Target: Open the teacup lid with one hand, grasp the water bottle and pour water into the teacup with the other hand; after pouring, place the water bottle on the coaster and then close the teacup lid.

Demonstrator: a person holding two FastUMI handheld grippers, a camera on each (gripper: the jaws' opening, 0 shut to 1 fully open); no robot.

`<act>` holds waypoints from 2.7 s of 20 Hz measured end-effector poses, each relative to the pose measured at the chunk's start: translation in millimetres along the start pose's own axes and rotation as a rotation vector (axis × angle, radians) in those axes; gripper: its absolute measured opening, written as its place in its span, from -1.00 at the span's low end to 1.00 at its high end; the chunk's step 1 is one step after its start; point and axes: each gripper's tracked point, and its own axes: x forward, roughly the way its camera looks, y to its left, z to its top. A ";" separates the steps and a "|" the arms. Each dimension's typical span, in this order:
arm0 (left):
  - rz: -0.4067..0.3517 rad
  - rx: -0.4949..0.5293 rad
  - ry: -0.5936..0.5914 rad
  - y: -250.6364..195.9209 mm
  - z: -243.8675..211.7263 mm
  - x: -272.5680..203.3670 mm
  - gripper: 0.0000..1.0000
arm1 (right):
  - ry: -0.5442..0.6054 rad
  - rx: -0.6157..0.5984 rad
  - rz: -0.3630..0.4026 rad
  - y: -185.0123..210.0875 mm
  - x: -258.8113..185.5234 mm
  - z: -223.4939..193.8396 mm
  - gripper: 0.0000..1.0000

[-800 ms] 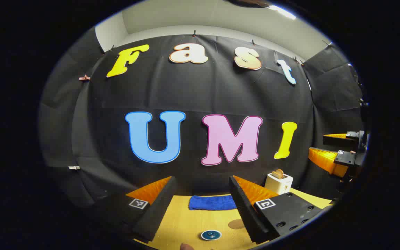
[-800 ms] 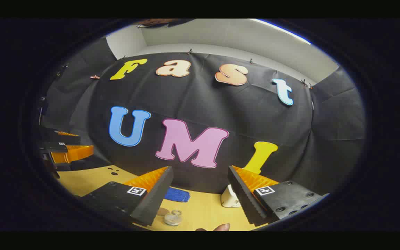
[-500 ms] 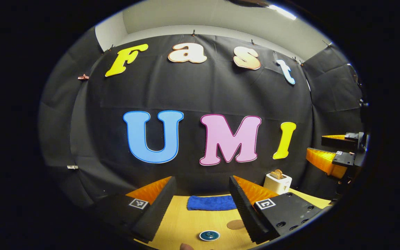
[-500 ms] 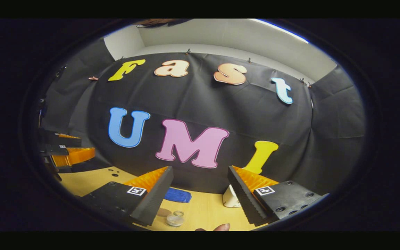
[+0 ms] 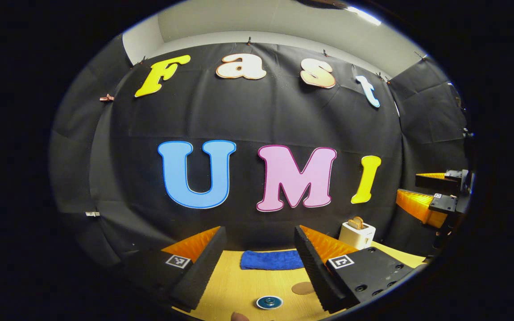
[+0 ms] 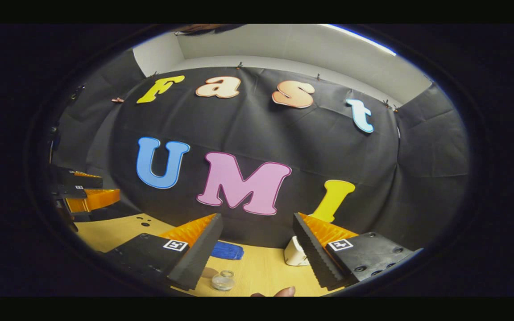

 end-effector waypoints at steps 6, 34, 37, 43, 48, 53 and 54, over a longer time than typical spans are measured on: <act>-0.019 0.023 0.000 -5.9 -6.0 -0.2 0.92 | -0.001 0.004 0.013 5.3 0.3 -4.3 0.95; -0.019 0.061 0.290 -40.4 -356.3 64.6 0.25 | 0.237 0.002 0.175 69.2 -31.0 -270.4 0.96; -0.016 0.058 0.303 -36.7 -361.7 69.2 0.24 | 0.241 0.012 0.165 68.3 -26.9 -271.9 0.96; 0.000 0.049 0.324 -30.0 -370.0 71.0 -0.31 | 0.267 0.029 0.156 72.0 -24.3 -285.3 0.99; -0.009 0.013 0.288 -32.0 -354.3 76.2 -0.30 | 0.293 0.059 0.151 77.7 -24.5 -303.0 0.96; -0.010 -0.010 0.251 -27.5 -319.7 74.0 -0.46 | 0.346 0.123 0.155 89.3 -24.6 -337.3 0.93; -0.008 -0.012 0.244 -24.2 -316.2 72.5 -0.44 | 0.352 0.131 0.150 90.3 -22.4 -343.2 0.95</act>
